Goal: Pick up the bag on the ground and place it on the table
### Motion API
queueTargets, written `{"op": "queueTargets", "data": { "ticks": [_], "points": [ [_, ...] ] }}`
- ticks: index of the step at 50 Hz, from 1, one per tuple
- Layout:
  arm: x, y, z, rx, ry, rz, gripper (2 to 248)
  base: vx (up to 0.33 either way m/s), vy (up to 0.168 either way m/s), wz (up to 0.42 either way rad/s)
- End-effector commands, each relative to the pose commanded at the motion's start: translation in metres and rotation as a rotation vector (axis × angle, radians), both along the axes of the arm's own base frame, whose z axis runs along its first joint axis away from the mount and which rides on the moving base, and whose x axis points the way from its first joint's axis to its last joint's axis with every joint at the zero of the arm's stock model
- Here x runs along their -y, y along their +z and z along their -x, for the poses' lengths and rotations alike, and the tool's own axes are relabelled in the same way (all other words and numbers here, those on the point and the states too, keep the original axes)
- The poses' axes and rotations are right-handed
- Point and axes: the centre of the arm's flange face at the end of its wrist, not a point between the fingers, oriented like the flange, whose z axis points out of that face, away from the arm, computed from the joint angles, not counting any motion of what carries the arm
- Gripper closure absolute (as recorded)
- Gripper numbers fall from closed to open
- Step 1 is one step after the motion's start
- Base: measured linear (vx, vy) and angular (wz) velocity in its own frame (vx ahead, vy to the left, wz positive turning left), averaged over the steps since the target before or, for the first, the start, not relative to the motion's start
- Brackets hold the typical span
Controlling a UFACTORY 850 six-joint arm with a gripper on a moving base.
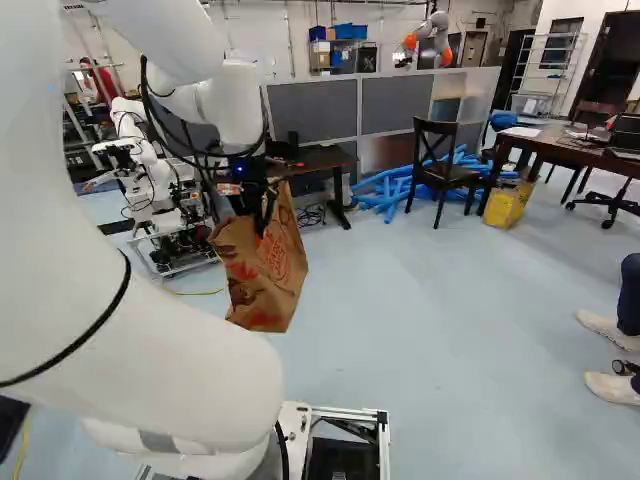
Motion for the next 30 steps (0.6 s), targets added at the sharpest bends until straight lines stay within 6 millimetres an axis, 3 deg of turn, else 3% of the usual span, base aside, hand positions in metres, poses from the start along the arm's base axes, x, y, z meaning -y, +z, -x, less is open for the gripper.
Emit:
{"op": "queueTargets", "data": {
  "ticks": [14, 30],
  "points": [
    [0.014, 0.021, 0.002, 0.007, -0.033, -0.004, 227, 0.0, 0.0, 0.0],
    [0.017, 0.025, 0.0, -0.001, -0.039, -0.004, 227, 0.0, 0.0, 0.0]
  ]
}}
